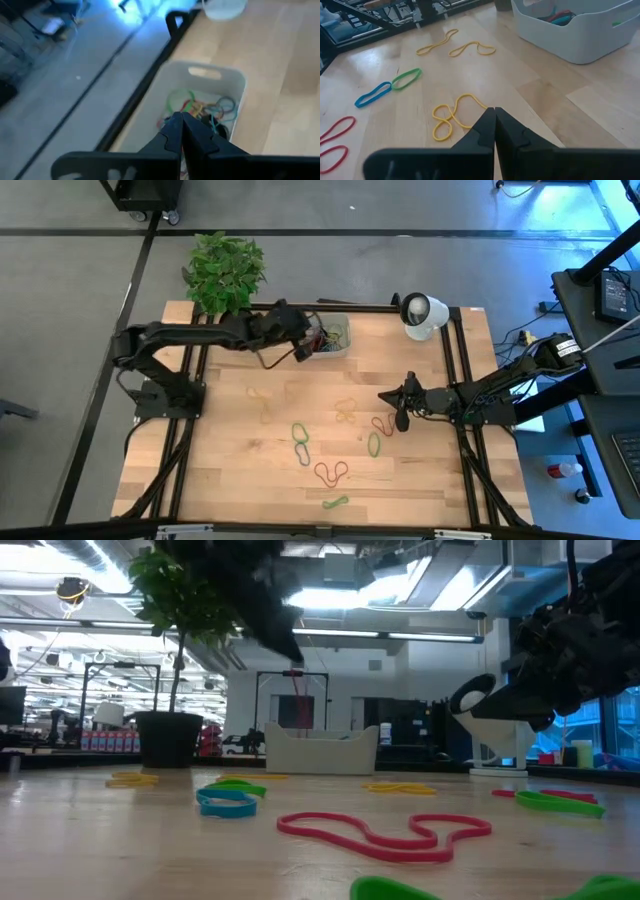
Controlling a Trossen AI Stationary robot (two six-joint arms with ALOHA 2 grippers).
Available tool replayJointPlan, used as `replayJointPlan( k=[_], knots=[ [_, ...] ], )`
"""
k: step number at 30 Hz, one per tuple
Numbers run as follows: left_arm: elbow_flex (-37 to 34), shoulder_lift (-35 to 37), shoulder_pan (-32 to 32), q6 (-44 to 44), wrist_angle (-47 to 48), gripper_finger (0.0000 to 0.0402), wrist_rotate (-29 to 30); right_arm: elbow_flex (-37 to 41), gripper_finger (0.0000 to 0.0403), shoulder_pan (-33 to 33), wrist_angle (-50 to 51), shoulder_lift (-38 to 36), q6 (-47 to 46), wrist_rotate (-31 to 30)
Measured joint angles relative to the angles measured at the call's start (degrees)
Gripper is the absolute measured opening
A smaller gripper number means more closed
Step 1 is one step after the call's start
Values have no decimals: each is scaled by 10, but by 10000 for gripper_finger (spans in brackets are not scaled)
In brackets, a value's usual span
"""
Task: Pick and place rubber bands into bin
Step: Put the red rubber band into the gray bin, then put the yellow rubber band into the gray bin
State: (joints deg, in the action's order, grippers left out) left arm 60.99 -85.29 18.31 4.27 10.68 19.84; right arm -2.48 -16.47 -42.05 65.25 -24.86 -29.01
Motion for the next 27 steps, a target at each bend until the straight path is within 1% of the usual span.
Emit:
replayJointPlan(
  k=[3, 8, 13, 16, 22, 25, 27],
  knots=[
    [0, -44, 20, -3, -10, 1, -16, 0, 7, 0, 1, 0, 0, 0],
    [0, -115, 43, -5, -55, 1, -25, 0, 7, 0, 3, 0, 1, 0],
    [0, -157, 56, -5, -75, 10, -80, 0, 7, 0, 3, 0, 1, 0],
    [0, -167, 61, -14, -72, 32, -91, 0, 7, 0, 3, 0, 7, 0],
    [0, -166, 64, -21, -57, 95, -89, 0, 7, 0, 3, 0, 10, 0],
    [0, -144, 63, -20, -50, 120, -89, 0, 7, 0, 3, 0, 10, 0],
    [0, -123, 61, -34, -36, 130, -86, 0, 7, 0, 3, 0, 10, 0]
  ],
)
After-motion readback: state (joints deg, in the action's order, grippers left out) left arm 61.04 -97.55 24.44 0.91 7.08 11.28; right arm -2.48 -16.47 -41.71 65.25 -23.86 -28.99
